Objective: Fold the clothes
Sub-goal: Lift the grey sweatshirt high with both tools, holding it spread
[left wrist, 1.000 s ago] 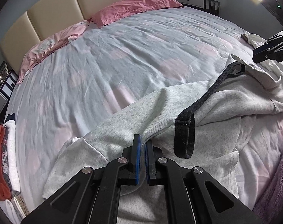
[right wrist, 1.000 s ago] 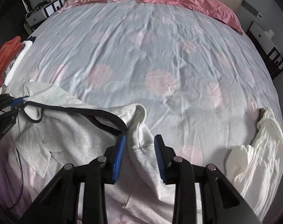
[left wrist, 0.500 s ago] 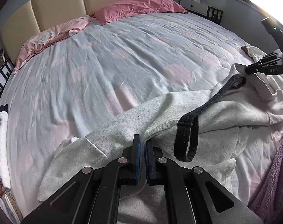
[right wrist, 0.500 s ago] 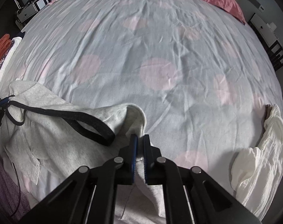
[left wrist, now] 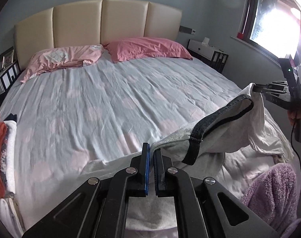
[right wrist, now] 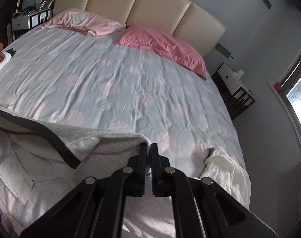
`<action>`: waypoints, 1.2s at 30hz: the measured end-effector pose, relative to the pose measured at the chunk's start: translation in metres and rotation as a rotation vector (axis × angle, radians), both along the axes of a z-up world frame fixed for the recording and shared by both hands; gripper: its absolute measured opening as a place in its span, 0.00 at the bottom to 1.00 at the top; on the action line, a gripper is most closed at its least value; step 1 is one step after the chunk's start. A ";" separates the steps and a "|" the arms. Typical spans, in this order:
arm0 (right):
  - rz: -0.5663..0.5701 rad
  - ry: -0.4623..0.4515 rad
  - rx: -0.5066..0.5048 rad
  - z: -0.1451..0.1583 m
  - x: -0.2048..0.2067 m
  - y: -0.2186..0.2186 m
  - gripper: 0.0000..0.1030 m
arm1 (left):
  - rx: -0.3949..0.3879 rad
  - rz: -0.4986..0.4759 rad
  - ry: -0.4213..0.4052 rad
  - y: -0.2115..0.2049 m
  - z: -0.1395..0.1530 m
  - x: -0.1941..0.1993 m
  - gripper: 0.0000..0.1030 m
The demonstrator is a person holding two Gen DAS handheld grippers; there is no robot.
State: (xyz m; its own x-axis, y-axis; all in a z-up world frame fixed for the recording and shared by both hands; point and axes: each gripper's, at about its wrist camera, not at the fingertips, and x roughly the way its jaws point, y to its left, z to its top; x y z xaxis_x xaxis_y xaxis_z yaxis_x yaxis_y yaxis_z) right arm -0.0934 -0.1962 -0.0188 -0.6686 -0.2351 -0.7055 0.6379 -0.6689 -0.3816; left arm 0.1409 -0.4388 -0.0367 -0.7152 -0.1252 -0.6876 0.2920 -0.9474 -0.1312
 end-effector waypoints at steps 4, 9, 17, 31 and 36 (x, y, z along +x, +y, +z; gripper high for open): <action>0.017 0.121 -0.093 0.059 0.025 0.005 0.03 | -0.056 0.097 0.053 -0.008 0.067 0.022 0.03; 0.056 0.309 -0.232 0.149 0.072 0.009 0.03 | -0.133 0.224 0.203 -0.009 0.175 0.054 0.03; 0.047 0.450 -0.425 0.251 0.120 0.037 0.03 | -0.264 0.222 0.452 0.048 0.308 0.112 0.03; -0.006 0.374 -0.532 0.247 0.127 0.075 0.03 | -0.274 0.296 0.381 0.061 0.296 0.128 0.03; -0.006 0.401 -0.573 0.241 0.148 0.084 0.03 | -0.352 0.282 0.405 0.086 0.285 0.149 0.03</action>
State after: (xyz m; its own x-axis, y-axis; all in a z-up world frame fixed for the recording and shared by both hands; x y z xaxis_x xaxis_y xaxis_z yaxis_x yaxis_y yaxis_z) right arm 0.0545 -0.1126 0.2218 -0.8537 -0.4922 -0.1701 0.5175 -0.8381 -0.1724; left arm 0.2895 -0.3526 0.2481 -0.8178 -0.5182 -0.2505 0.5302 -0.8476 0.0225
